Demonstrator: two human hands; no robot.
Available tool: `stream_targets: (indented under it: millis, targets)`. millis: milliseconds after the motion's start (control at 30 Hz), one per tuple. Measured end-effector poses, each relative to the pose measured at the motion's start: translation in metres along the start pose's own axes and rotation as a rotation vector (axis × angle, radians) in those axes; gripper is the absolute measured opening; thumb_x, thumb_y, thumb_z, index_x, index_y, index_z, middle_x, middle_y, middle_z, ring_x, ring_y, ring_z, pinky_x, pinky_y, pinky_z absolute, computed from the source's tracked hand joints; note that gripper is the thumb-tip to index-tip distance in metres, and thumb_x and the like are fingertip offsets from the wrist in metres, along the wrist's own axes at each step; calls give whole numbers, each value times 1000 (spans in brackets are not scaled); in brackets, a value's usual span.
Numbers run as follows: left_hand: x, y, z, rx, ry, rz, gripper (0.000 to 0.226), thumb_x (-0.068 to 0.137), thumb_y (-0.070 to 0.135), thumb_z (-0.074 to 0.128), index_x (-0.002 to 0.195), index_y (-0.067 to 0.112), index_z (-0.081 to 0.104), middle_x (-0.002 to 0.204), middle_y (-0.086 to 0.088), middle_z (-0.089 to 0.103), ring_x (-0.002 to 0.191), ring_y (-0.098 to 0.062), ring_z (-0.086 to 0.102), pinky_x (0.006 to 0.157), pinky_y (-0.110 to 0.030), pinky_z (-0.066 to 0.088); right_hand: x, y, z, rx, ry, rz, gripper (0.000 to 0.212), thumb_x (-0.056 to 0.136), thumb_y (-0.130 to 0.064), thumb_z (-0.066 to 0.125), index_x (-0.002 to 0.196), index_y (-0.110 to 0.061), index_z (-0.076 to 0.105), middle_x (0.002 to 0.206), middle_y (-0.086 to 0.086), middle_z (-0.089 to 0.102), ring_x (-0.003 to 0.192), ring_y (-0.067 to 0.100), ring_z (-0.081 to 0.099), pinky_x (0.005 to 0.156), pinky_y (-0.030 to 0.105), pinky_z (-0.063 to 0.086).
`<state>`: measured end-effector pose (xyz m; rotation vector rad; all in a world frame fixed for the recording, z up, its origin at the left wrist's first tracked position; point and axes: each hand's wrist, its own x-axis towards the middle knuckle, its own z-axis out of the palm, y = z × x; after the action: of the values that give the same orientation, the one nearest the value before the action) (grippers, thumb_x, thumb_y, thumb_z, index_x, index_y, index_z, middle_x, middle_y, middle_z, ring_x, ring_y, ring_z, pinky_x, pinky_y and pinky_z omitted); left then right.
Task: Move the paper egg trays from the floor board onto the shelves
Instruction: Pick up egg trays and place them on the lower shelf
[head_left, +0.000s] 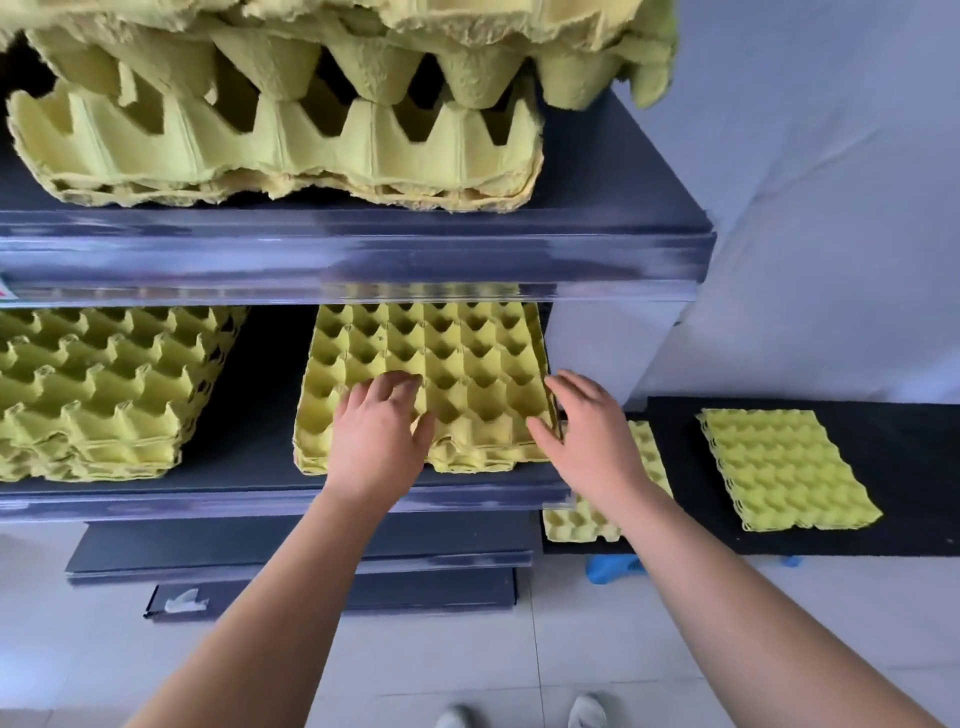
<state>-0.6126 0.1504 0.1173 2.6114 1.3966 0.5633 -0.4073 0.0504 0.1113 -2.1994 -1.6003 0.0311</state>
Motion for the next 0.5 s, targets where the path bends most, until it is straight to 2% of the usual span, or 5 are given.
stream_targets:
  millis: [100, 200, 267, 367, 500]
  targets:
    - [5, 40, 6, -3, 3, 113, 38, 85, 27, 66, 119, 11, 64, 120, -7, 63, 100, -36, 59, 87, -47, 46, -16, 30, -19, -21, 31, 33, 49, 87, -33, 62, 128, -5, 57, 132, 10, 56, 121, 26, 52, 104, 35, 38]
    - [10, 85, 22, -27, -16, 211, 35, 81, 25, 70, 113, 10, 67, 115, -7, 66, 97, -36, 62, 84, -47, 49, -37, 69, -38, -33, 73, 67, 41, 82, -25, 69, 115, -1, 63, 118, 14, 62, 108, 32, 58, 95, 39, 46]
    - [12, 123, 38, -50, -52, 273, 32, 78, 22, 74, 107, 9, 68, 108, -7, 68, 92, -36, 63, 81, -46, 50, -55, 104, -51, -56, 92, 122, 38, 79, -22, 71, 109, 0, 65, 113, 15, 64, 104, 33, 60, 92, 38, 47]
    - [12, 187, 63, -99, -104, 352, 30, 73, 19, 78, 99, 9, 69, 98, -7, 69, 87, -35, 65, 76, -44, 52, -84, 162, -69, -71, 96, 235, 42, 81, -23, 70, 117, -2, 64, 123, 15, 61, 115, 31, 56, 100, 38, 41]
    - [6, 279, 104, -119, -179, 412, 32, 72, 23, 78, 101, 12, 70, 99, -5, 70, 86, -33, 65, 78, -41, 51, -119, 245, -96, -71, 59, 343, 44, 85, -25, 65, 123, -4, 61, 129, 15, 57, 122, 31, 52, 103, 43, 41]
